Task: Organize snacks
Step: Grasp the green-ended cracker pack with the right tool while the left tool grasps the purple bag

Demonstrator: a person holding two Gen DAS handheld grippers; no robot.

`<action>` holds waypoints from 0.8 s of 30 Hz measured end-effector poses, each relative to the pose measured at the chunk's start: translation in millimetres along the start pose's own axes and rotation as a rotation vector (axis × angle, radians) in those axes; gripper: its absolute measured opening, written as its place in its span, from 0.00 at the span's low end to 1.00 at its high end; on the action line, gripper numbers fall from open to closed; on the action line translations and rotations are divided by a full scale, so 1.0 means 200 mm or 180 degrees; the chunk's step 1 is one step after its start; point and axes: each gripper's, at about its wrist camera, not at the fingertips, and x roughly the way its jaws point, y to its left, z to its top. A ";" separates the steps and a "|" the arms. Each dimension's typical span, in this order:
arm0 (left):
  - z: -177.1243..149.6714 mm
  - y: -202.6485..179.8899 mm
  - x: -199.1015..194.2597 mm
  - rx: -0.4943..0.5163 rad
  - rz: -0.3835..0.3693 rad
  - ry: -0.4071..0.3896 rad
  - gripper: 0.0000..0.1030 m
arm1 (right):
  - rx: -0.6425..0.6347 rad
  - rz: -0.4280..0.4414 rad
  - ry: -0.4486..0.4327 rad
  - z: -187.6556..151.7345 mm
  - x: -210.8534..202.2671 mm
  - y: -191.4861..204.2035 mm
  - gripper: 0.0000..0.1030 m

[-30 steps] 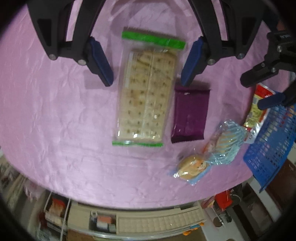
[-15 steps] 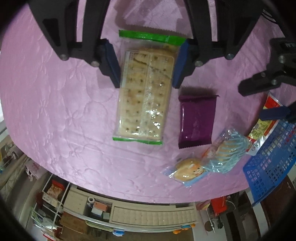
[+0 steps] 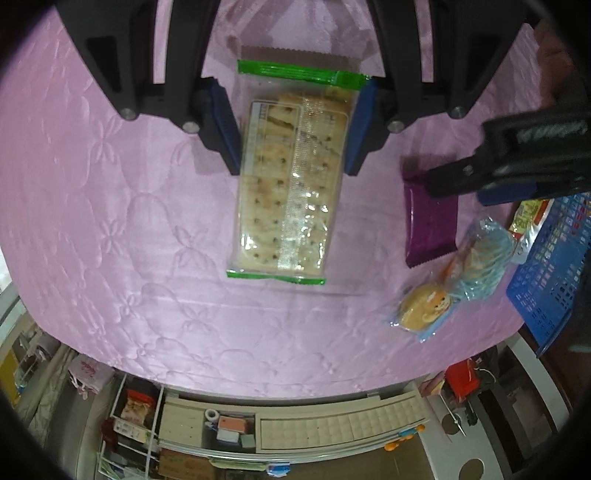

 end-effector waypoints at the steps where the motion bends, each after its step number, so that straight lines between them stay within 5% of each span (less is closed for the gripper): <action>1: 0.00 -0.02 0.00 0.0020 0.0008 -0.0003 0.77 | -0.0004 -0.0002 0.0007 0.00 0.01 0.00 0.58; 18: 0.10 -0.24 0.12 0.0146 0.0360 -0.0111 0.79 | 0.0136 -0.0064 -0.0025 0.04 -0.02 -0.06 0.58; 24: 0.05 -0.21 0.09 0.0182 0.0558 -0.0158 0.53 | 0.0144 -0.0056 -0.0002 0.04 -0.03 -0.07 0.58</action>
